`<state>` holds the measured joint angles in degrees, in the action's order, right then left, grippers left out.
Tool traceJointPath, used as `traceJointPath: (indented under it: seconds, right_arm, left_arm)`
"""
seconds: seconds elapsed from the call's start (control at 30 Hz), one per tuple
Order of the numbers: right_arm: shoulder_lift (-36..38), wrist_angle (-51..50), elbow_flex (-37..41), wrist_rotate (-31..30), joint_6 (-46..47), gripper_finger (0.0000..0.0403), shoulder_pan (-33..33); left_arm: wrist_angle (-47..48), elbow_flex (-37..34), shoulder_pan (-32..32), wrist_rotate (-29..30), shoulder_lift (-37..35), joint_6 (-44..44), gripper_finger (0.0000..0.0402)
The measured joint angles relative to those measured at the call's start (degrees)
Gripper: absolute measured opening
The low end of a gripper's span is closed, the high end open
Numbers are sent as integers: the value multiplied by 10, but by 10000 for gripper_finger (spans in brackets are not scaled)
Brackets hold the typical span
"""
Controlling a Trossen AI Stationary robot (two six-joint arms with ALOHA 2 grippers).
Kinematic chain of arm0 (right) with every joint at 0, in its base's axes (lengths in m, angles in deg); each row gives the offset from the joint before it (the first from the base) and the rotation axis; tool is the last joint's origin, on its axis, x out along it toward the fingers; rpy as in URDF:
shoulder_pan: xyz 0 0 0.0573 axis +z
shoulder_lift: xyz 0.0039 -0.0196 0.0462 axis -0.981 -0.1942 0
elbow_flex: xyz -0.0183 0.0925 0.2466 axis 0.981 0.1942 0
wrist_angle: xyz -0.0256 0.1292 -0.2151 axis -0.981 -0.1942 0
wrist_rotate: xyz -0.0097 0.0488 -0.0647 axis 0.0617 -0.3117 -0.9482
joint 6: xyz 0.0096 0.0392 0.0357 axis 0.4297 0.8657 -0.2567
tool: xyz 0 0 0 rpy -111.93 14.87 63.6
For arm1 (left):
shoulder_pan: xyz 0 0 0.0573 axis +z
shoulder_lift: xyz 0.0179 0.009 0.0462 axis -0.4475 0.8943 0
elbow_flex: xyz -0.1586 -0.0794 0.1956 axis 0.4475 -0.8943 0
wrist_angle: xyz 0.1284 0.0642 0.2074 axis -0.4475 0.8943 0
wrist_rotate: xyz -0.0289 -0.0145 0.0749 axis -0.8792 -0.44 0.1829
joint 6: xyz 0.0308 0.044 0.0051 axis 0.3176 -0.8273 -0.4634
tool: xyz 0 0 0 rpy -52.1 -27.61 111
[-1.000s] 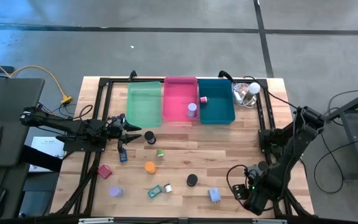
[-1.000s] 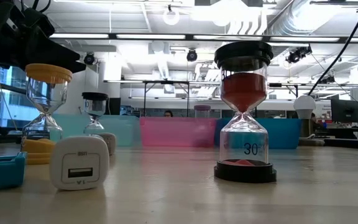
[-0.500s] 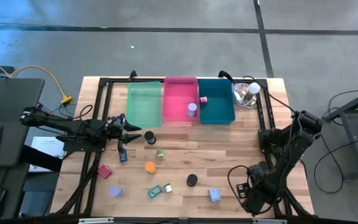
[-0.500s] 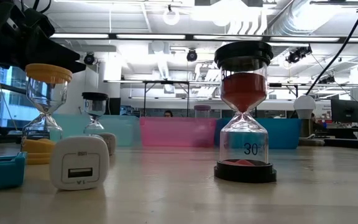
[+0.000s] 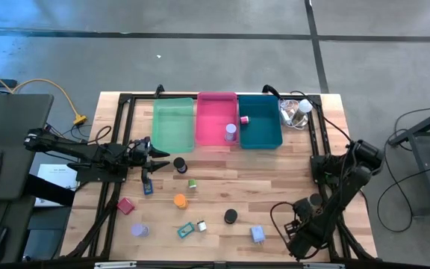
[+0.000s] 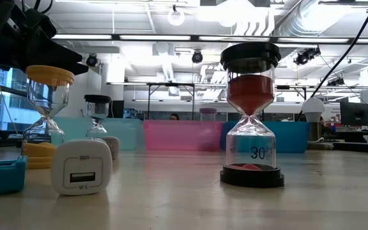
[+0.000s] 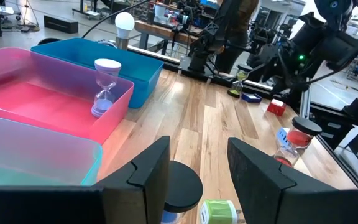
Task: Pick & Place Office items
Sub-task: Put the right purple digital clock into the green bin
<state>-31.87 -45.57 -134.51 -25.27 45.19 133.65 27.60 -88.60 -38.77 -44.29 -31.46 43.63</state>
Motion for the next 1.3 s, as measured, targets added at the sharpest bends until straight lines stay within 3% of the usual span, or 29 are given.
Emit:
traceJointPath:
  seconds: [0.57, 1.3]
  right_arm:
    - [0, 81, 77, -6, -16, 272, 16]
    - [1, 78, 84, -34, 4, 272, 18]
  left_arm:
    - [0, 0, 0, 0, 0, 0, 156]
    - [0, 0, 0, 0, 0, -3, 156]
